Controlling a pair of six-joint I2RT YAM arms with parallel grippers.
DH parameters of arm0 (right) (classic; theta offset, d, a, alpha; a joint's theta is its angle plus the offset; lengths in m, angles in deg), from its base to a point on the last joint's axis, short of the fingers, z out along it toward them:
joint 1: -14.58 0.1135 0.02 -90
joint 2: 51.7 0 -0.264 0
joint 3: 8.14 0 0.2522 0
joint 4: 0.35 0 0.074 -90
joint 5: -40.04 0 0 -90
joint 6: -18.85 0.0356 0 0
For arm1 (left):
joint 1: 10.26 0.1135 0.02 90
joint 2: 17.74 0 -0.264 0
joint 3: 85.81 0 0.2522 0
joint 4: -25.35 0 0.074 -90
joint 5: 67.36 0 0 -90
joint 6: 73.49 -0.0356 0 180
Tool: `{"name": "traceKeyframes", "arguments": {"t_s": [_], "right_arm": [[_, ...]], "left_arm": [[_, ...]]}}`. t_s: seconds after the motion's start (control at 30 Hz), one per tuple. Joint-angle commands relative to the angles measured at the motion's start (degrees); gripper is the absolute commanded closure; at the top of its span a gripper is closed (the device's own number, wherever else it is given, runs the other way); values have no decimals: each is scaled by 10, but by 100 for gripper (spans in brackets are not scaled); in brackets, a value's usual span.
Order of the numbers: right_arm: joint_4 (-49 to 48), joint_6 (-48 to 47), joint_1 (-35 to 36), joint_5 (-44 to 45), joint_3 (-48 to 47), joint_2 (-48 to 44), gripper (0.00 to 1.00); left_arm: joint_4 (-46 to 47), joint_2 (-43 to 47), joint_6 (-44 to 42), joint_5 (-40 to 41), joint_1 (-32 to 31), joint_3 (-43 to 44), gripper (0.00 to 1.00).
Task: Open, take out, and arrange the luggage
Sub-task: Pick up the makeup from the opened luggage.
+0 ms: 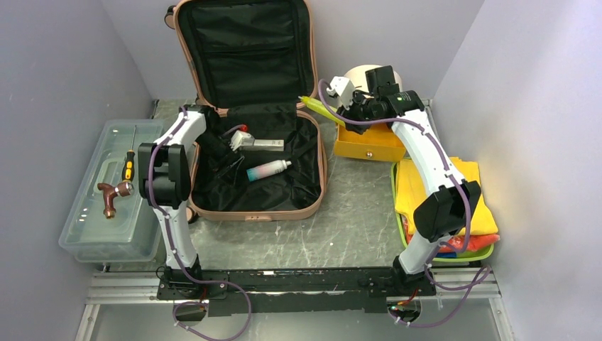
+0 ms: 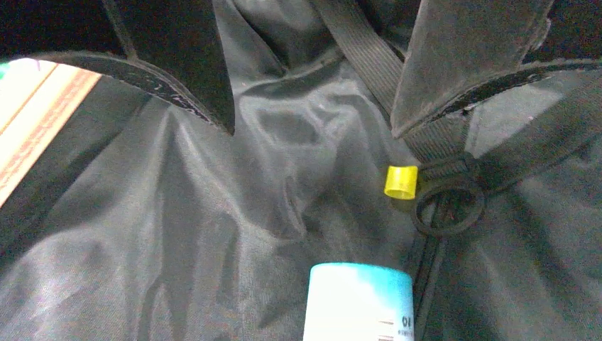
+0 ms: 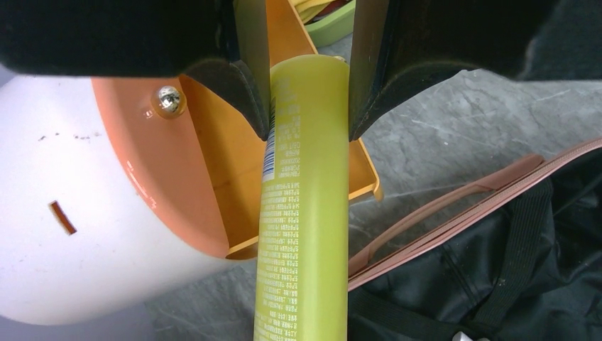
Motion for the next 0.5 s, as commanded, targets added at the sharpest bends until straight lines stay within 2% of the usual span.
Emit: {"name": "traceKeyframes", "arguments": {"t_s": [0.0, 0.17, 0.33, 0.47], "right_arm": [[-31, 11, 0, 0, -49, -1, 100], [-33, 18, 1, 3, -59, 5, 100], [-33, 14, 1, 12, -65, 11, 100], [-36, 16, 2, 15, -70, 13, 100]], "left_arm": [[64, 49, -144, -39, 1, -14, 15], [77, 11, -190, -31, 6, 1, 20], [37, -31, -267, -38, 10, 29, 25], [29, -60, -283, -31, 10, 53, 31]]}}
